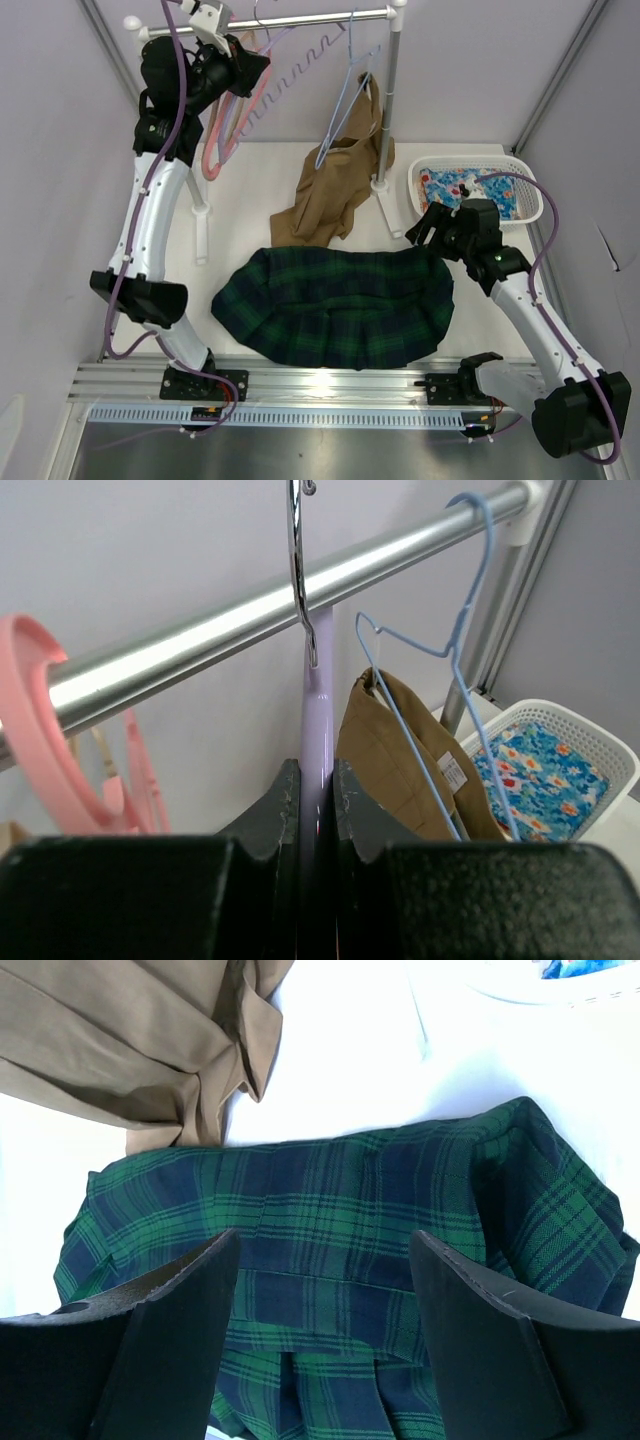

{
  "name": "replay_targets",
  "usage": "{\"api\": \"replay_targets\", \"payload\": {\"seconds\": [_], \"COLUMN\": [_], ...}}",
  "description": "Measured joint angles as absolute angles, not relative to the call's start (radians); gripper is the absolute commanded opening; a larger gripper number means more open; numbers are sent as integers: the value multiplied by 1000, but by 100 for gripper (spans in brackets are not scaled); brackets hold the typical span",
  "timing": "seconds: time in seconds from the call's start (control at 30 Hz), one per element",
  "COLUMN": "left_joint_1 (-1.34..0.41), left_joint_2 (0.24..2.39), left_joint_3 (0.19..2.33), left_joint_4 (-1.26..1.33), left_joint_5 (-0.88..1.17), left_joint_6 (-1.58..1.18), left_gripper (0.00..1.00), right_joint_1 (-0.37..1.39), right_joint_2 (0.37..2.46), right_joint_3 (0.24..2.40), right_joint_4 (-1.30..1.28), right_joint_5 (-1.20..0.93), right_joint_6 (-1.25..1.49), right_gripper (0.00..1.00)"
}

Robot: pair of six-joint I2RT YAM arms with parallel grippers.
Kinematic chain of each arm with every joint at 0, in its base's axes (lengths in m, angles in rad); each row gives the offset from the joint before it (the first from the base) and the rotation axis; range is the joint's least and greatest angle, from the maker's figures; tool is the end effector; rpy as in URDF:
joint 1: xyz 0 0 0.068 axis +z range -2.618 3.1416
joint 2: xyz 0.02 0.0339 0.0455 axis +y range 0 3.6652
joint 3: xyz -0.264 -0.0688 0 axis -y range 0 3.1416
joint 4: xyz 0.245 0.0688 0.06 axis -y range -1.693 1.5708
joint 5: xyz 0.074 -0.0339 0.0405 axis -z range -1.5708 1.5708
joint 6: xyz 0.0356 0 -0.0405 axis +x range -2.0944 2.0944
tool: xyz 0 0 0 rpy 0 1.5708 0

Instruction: Place the skirt on the hanger

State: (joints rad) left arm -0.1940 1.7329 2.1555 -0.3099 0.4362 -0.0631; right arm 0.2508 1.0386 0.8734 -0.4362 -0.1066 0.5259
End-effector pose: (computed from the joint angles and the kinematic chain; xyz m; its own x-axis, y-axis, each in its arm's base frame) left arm 0.3573 -0.0855 0.5412 0.0731 -0.0726 -0.9947 0.5925 0.8055 -0.0152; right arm 0.2197 0.0602 0.2980 -0.6406 0.3512 -0.6829 -0.0118 0.8847 0.4660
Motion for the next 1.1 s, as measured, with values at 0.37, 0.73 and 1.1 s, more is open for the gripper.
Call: {"api": "replay_targets", "payload": {"seconds": [0.37, 0.73, 1.1], "left_joint_1": [-222, -282, -310], "left_joint_2": [1591, 1324, 1057], "left_joint_3": [1967, 1649, 1405], "left_joint_4": [-320, -311, -438], "left_joint_5": [411, 299, 109], "left_joint_6": [-51, -40, -110], "left_gripper": [0, 0, 0], "right_joint_1": [251, 251, 251], "right_joint_2": [1032, 1034, 1057], "right_joint_3": [864, 864, 854], "right_joint_4": [-436, -435, -436], "right_joint_5": [-108, -118, -134], "right_joint_6": [526, 522, 518], "right_gripper": [74, 74, 74]}}
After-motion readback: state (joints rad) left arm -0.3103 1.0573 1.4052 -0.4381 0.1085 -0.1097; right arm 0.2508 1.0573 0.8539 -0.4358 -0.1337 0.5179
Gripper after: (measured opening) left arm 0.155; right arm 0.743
